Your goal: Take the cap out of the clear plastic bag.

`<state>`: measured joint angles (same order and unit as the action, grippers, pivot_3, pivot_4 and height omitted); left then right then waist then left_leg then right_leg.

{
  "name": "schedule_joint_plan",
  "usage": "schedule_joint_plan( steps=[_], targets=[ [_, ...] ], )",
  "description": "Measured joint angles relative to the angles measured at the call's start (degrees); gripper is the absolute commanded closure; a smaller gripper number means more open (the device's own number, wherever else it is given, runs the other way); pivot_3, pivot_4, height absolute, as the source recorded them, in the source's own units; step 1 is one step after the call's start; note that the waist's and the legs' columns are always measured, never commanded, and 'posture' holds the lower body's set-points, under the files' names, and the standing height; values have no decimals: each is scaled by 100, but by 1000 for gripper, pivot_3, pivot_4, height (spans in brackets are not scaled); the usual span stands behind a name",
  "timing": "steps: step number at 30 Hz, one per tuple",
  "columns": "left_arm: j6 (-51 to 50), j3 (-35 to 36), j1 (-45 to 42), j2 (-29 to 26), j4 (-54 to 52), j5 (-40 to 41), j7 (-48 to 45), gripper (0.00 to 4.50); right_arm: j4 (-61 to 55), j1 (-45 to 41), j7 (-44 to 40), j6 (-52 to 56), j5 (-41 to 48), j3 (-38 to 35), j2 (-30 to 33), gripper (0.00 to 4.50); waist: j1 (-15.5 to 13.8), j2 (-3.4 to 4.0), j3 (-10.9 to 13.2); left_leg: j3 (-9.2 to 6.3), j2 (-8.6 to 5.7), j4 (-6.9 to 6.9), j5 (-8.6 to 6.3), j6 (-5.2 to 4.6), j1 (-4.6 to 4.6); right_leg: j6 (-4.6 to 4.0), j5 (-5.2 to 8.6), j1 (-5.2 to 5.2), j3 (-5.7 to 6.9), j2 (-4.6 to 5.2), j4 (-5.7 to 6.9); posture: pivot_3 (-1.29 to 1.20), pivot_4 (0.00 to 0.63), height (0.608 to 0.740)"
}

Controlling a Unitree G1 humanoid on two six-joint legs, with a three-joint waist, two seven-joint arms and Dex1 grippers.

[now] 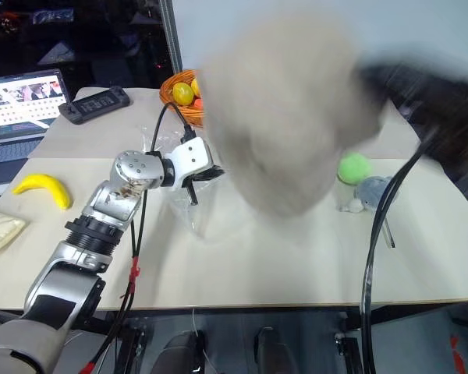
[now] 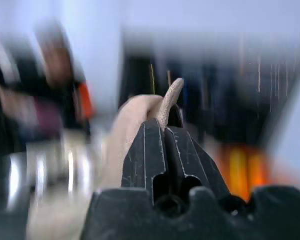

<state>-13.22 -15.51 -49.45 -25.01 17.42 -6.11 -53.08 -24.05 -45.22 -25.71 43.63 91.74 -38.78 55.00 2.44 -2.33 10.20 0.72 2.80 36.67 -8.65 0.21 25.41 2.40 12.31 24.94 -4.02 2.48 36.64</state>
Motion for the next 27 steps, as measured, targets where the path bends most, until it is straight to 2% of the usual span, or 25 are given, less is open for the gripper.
schedule_joint_plan(
  steps=[2,4,8,12,16,21,27],
  targets=[
    [-94,0,151,-26,-82,24,3,4500,168,-242,227,-250,22,216,-285,4468,-1,0,0,0,2,0,0,0,1,-3,-1,0,0,0,2,0,150,740],
    [-211,53,337,-142,-265,24,29,4500,661,-692,552,-427,-179,751,-922,4468,34,3,-2,15,2,0,1,-1,-10,-7,-9,0,-16,2,8,0,150,740],
    [-547,105,753,-173,-1026,75,100,4500,2684,-1730,1900,-545,-904,1652,-2305,4468,103,10,-6,20,11,-3,9,-14,-24,-43,-31,-1,-14,-3,21,0,150,740],
    [-982,95,1214,-172,-1714,156,177,4500,4278,-1746,3094,-242,-1336,1910,-3156,4468,68,11,-6,19,6,-30,10,-16,-7,-63,-33,20,-12,-1,24,0,150,740],
    [-1419,99,1515,-185,-2227,194,303,4500,5124,-1447,3894,448,-1273,1880,-3892,4468,4,12,-6,14,4,-58,10,-17,37,-60,-33,59,-4,0,16,0,150,740],
    [-1716,106,1808,-318,-2658,198,428,4500,5165,-1090,4178,1133,-1112,1805,-4336,4468,3,13,-6,13,2,-57,10,-17,57,-54,-37,72,1,4,9,0,150,740],
    [-1916,151,1979,-425,-2887,215,570,4500,5166,-508,4371,1447,-1574,1771,-4081,4468,5,13,-6,9,2,-33,18,-29,9,-42,-39,20,3,1,-2,0,150,740]
  ],
)
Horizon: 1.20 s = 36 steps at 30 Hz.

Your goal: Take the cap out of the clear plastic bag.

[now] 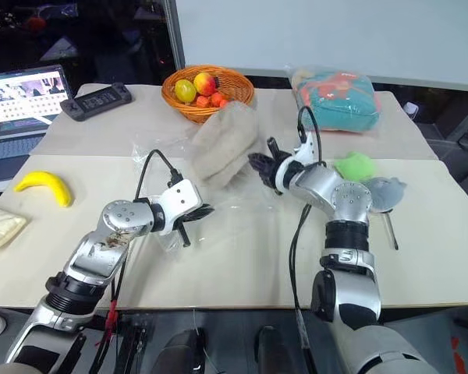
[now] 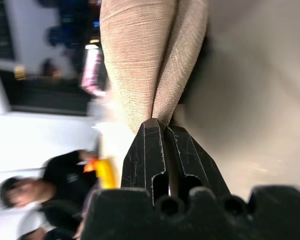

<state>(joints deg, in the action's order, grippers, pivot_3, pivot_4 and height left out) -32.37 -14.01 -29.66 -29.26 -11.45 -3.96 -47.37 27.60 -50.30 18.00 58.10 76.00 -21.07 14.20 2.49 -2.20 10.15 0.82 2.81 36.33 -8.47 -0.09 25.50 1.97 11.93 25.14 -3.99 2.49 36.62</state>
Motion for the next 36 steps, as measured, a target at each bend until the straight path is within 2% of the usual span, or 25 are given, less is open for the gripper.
schedule_joint_plan(
  steps=[2,3,7,10,11,12,14,15,18,22,24,25,26,28,31,33,36],
  targets=[
    [-42,5,50,-10,-31,14,37,4500,-9,186,-49,76,-247,6,232,4468,4,0,0,1,1,-1,0,0,-21,22,15,-15,-1,-1,1,0,150,740],
    [-43,6,60,-14,-32,19,48,4500,-10,249,-78,106,-340,8,307,3793,4,0,0,0,1,-2,0,0,-21,22,15,-15,-1,-2,3,0,150,740],
    [-45,34,111,-75,-79,82,82,4500,-38,674,-233,218,-755,-51,607,2661,10,0,0,1,1,-9,0,0,-21,7,11,-10,-6,-4,4,0,150,740],
    [-43,79,150,-153,-149,177,87,4500,-280,798,-586,393,-887,-57,858,1563,48,2,1,7,1,-11,0,-1,-17,6,10,-1,-15,-4,7,0,150,740],
    [-67,152,182,-191,-173,250,63,3918,-422,798,-776,414,-970,-37,1018,1172,48,2,1,6,1,-11,0,-1,-17,8,12,-1,-14,-5,8,0,150,740],
    [-126,248,245,-241,-225,356,27,3719,-542,788,-939,425,-1025,-34,1184,850,46,2,1,6,1,-11,0,-1,-18,11,14,-1,-14,-5,8,0,150,740],
    [-306,453,369,-348,-361,692,-167,2982,-690,734,-1271,459,-1152,-31,1455,167,48,2,1,7,1,-10,0,-1,-20,19,18,-4,-14,-5,6,0,150,740],
    [-342,501,405,-413,-433,830,-262,2653,-724,700,-1398,474,-1203,-31,1537,0,47,2,1,7,2,-10,0,-1,-21,21,20,-5,-13,-5,6,0,150,740],
    [-563,665,577,-737,-805,1315,-653,1699,-960,632,-1910,561,-1443,197,1791,0,65,2,1,7,2,-12,0,0,-21,19,22,-2,-14,-5,6,0,150,740],
    [-1531,1529,842,-889,-1196,2529,-1006,64,-1318,579,-2725,598,-1891,662,2146,0,65,1,1,6,3,-11,0,-1,-21,21,25,-2,-11,-5,5,0,150,740],
    [-2021,1980,895,-856,-1301,3161,-1025,64,-1461,575,-3026,586,-2072,856,2203,0,66,1,2,6,2,-8,0,0,-21,22,26,-3,-11,-5,7,0,150,740],
    [-2378,2437,898,-692,-1313,3696,-939,64,-1576,591,-3239,551,-2213,1006,2266,0,65,1,2,5,3,-6,0,0,-21,23,26,-3,-10,-4,6,0,150,740],
    [-2662,3039,795,-314,-1244,4253,-651,64,-1734,651,-3454,383,-2415,1140,2334,0,59,1,2,3,3,-3,0,0,-21,25,27,-5,-7,-4,7,0,150,740],
    [-2736,3854,519,112,-1086,4697,31,64,-1959,747,-3736,-35,-2753,1259,2329,0,22,-4,3,-5,5,2,0,0,-22,27,27,-12,1,-7,6,0,150,740],
    [-2277,4537,414,524,-874,4377,1346,64,-2209,1157,-3978,-1170,-3461,1374,2230,0,-2,-6,1,-4,1,0,0,0,-30,28,27,-24,0,-6,0,0,150,740],
    [-1944,4634,561,617,-739,3983,1953,64,-2222,1400,-4015,-1746,-3894,1411,2078,0,-7,-7,1,0,-1,0,-1,1,-28,28,23,-22,-4,-3,-1,0,150,740],
    [-1028,4484,1042,845,-504,3115,2713,64,-2240,1655,-3884,-1860,-3924,1236,1700,0,3,-7,-1,8,-1,-4,-1,1,-30,-11,-1,-19,-14,-2,0,0,150,740]
  ],
)
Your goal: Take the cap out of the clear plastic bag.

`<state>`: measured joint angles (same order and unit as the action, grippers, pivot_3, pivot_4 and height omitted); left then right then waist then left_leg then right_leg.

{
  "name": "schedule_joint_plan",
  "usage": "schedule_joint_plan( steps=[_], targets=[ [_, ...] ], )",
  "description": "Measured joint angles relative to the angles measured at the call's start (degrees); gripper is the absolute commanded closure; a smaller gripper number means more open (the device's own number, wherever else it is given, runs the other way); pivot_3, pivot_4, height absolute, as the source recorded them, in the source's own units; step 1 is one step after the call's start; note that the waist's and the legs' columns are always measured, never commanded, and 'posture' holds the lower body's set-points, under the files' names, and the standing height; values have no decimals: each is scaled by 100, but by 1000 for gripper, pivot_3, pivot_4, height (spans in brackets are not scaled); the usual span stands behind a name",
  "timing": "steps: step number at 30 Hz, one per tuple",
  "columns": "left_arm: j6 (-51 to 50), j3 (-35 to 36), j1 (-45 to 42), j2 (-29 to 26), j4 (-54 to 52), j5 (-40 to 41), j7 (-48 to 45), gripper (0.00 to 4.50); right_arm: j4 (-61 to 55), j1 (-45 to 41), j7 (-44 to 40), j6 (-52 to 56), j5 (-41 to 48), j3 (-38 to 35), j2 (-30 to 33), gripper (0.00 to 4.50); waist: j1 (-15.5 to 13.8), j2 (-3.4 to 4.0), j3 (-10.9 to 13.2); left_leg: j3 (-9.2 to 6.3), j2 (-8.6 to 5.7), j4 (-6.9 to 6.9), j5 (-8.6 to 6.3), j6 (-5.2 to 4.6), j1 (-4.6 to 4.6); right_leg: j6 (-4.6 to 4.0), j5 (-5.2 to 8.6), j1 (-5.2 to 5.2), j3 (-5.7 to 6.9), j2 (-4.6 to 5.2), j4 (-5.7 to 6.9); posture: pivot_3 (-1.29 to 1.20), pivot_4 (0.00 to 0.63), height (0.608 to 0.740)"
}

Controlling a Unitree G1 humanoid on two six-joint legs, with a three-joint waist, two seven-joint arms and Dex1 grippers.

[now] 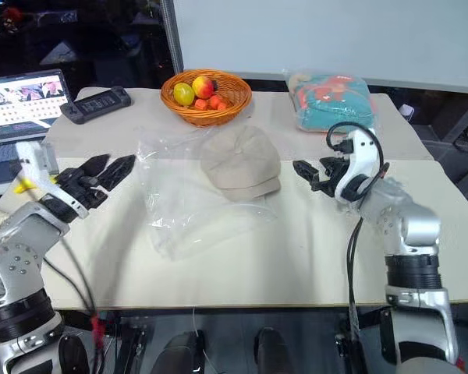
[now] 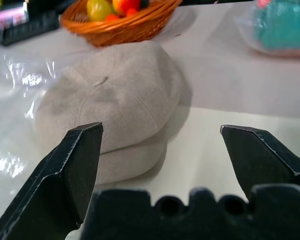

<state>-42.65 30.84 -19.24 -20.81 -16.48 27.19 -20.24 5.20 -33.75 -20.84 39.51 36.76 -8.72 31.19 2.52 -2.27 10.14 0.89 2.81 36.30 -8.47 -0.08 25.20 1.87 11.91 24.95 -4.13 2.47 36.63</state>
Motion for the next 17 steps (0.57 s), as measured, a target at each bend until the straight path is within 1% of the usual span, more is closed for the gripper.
schedule_joint_plan(
  steps=[1,3,5,6,7,10,13,17],
  targets=[
    [492,-95,285,140,134,-320,216,64,-40,127,82,-120,-106,-40,-133,0,-6,0,0,0,0,0,0,0,0,-1,0,-1,1,0,1,0,150,740],
    [945,-218,560,235,288,-629,347,64,-65,259,209,-319,-341,-42,-206,0,-11,0,0,2,1,0,0,0,3,-2,-1,5,1,0,2,0,150,740],
    [1645,-384,907,340,375,-967,475,64,-69,444,420,-682,-874,68,-237,0,-33,-2,-2,5,1,0,0,1,2,-3,0,4,1,3,1,0,150,740],
    [1964,-413,1047,480,401,-1102,597,64,-68,578,506,-883,-1143,148,-266,0,-49,-2,-2,6,1,0,0,1,3,-3,0,5,2,4,1,0,150,740],
    [2098,-416,1108,562,406,-1142,655,64,-66,639,527,-972,-1257,190,-287,0,-51,-2,-3,8,1,0,-1,1,2,-3,0,4,1,4,0,0,150,740],
    [2825,-584,1608,984,463,-1341,851,64,143,932,751,-1700,-1868,341,-461,0,-42,-4,-9,11,2,-3,-1,1,1,-3,0,3,0,5,-4,0,150,740],
    [3167,-738,2008,1245,656,-1408,944,64,530,1155,918,-2149,-2253,344,-545,0,-31,-6,-11,12,2,-2,-1,1,1,-4,0,7,0,4,2,0,150,740],
    [3540,-829,2119,1262,749,-1523,1021,64,816,1258,965,-2624,-2649,373,-603,0,-18,-5,-12,12,3,-1,-1,1,-5,22,17,4,-1,3,4,0,150,740]
  ],
)
